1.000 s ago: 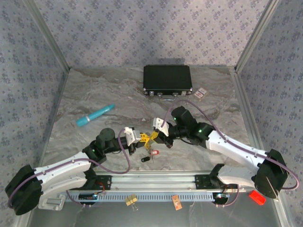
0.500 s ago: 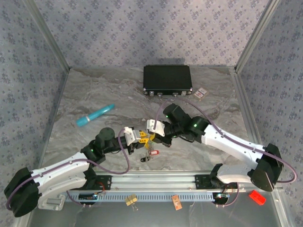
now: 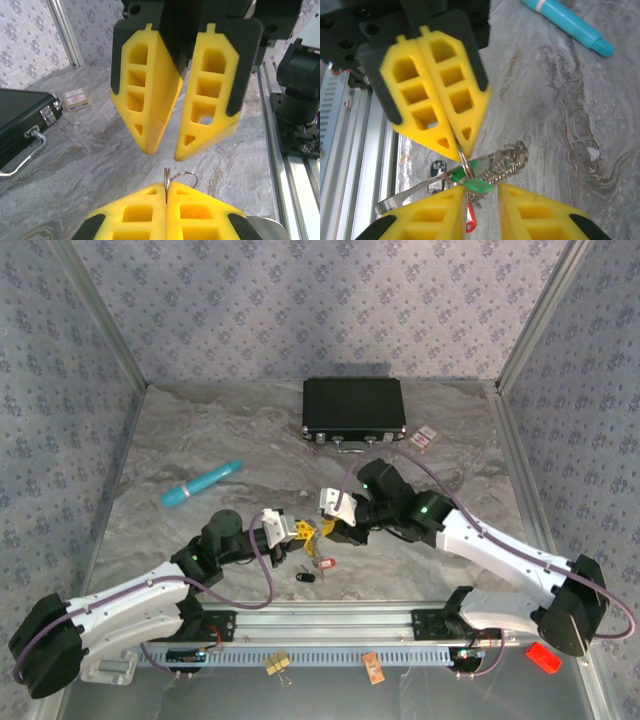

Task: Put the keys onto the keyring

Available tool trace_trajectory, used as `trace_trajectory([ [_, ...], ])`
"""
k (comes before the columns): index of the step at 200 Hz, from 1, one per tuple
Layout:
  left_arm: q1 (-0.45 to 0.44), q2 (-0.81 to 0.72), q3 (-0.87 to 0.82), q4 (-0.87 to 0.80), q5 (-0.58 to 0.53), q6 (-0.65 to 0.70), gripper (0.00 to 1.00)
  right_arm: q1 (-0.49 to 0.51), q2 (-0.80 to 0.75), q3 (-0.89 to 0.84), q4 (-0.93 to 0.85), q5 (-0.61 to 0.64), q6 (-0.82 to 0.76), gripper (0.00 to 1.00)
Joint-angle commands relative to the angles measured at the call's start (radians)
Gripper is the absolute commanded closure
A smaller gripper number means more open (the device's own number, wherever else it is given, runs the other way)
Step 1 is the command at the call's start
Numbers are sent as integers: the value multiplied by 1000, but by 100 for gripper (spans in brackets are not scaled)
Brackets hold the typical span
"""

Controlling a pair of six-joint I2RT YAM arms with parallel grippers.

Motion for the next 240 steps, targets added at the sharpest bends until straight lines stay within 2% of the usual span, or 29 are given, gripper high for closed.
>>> trace_trajectory([
  [1, -5, 3, -13, 132, 25, -40, 100, -3, -24, -50, 125, -65, 101, 75],
  [46, -5, 10, -24, 165, 32, -57, 100, -4, -34, -87, 167, -51, 119, 75],
  [84, -5, 17, -30, 195, 37, -76, 100, -5, -27, -91, 186, -61, 122, 78],
  [151, -5, 18, -35, 200, 30, -85, 100, -7, -21, -82, 202, -92, 127, 100],
  [172, -5, 6, -25, 147, -1, -73, 79, -5, -20, -61, 154, -82, 102, 100],
  [183, -5, -6, -18, 103, -15, -57, 73, -4, -15, -40, 103, -59, 73, 100],
  [211, -5, -24, 17, -23, -35, -8, 72, 19, 19, 29, -47, 26, -14, 100],
  [240, -6, -21, 26, -40, -31, 0, 73, 46, 63, 94, -147, 80, -76, 100],
])
